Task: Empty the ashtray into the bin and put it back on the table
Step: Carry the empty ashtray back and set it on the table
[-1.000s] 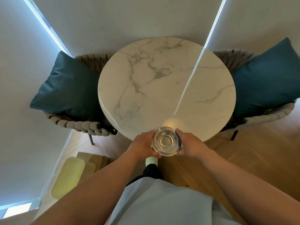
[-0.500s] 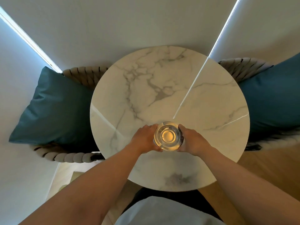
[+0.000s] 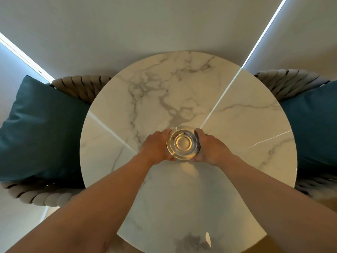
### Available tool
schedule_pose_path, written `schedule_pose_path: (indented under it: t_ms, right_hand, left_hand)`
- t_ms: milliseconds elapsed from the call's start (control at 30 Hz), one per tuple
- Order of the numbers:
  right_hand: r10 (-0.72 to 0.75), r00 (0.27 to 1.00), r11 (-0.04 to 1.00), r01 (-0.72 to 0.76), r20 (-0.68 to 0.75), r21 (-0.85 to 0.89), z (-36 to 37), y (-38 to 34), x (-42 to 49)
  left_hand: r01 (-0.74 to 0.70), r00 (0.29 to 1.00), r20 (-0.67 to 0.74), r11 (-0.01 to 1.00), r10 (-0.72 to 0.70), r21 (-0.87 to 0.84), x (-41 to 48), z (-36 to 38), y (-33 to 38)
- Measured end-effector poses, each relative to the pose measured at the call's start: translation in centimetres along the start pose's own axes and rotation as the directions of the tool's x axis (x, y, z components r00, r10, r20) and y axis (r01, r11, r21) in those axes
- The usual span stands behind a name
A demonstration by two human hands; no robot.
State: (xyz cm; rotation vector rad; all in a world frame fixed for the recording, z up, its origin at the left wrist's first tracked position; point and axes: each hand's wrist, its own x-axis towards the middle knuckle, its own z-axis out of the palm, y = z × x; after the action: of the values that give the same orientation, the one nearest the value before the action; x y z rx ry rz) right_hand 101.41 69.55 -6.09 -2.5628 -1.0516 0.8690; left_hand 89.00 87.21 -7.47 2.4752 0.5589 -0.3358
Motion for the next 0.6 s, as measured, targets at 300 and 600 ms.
schedule_pose_path:
  t_ms: [300, 600]
  right_hand:
    - [0.001, 1.0, 0.993, -0.003, -0.012, -0.116, 0.6, 0.0, 2.0]
    - [0.056, 0.998, 0.997, -0.058, -0.043, -0.055, 0.8, 0.0, 1.3]
  left_hand:
    - [-0.032, 0.999, -0.025, 0.991, 0.035, 0.131, 2.0, 0.7, -1.3]
    - [-0.023, 0.999, -0.041, 0.993, 0.028, 0.113, 2.3, 0.8, -1.3]
